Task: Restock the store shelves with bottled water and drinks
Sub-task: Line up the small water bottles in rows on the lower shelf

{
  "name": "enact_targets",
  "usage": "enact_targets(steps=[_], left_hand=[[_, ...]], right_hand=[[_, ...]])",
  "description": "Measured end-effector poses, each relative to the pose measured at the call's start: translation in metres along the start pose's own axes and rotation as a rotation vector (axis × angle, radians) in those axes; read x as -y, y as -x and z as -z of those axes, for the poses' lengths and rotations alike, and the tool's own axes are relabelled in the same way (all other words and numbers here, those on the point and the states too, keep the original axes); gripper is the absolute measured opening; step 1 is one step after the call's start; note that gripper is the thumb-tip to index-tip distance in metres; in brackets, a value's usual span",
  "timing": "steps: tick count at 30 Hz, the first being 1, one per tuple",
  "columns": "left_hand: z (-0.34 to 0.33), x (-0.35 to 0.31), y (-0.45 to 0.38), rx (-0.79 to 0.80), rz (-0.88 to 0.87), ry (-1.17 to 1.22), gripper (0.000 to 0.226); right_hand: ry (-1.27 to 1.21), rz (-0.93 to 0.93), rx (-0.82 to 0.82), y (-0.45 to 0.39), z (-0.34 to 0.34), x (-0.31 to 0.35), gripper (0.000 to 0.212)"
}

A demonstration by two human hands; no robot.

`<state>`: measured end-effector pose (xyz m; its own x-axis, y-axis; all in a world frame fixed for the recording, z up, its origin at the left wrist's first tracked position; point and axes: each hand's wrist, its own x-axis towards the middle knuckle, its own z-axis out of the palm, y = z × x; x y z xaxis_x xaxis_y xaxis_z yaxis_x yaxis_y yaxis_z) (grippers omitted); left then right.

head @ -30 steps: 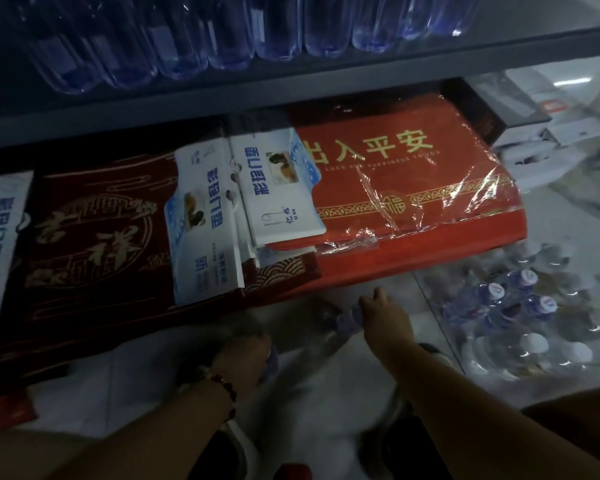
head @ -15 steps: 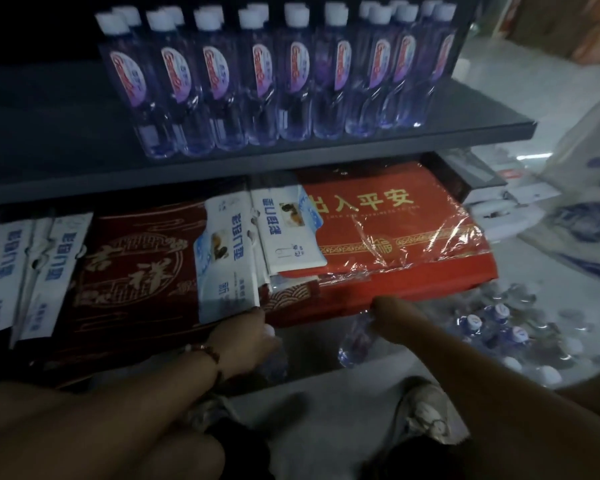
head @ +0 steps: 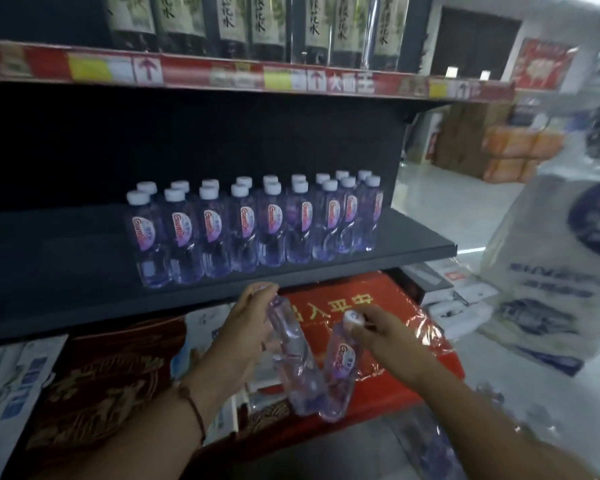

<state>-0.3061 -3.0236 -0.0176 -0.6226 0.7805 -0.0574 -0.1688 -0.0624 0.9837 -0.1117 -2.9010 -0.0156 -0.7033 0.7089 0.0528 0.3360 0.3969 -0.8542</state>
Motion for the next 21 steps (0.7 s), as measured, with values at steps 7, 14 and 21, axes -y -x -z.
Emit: enact_targets(steps=[7, 14, 21], left_hand=[[-0.010, -0.006, -0.001, 0.077, -0.193, -0.354, 0.025], [0.005, 0.005, -0.013, 0.295, -0.132, -0.405, 0.043], [0.015, -0.003, -0.014, 0.340, -0.019, -0.330, 0.020]], right_hand=[[-0.334, 0.092, -0.128, -0.031, -0.024, 0.022, 0.013], [-0.398, 0.135, -0.105, -0.050, -0.040, 0.036, 0.027], [-0.475, 0.125, -0.104, -0.050, -0.052, 0.050, 0.026]])
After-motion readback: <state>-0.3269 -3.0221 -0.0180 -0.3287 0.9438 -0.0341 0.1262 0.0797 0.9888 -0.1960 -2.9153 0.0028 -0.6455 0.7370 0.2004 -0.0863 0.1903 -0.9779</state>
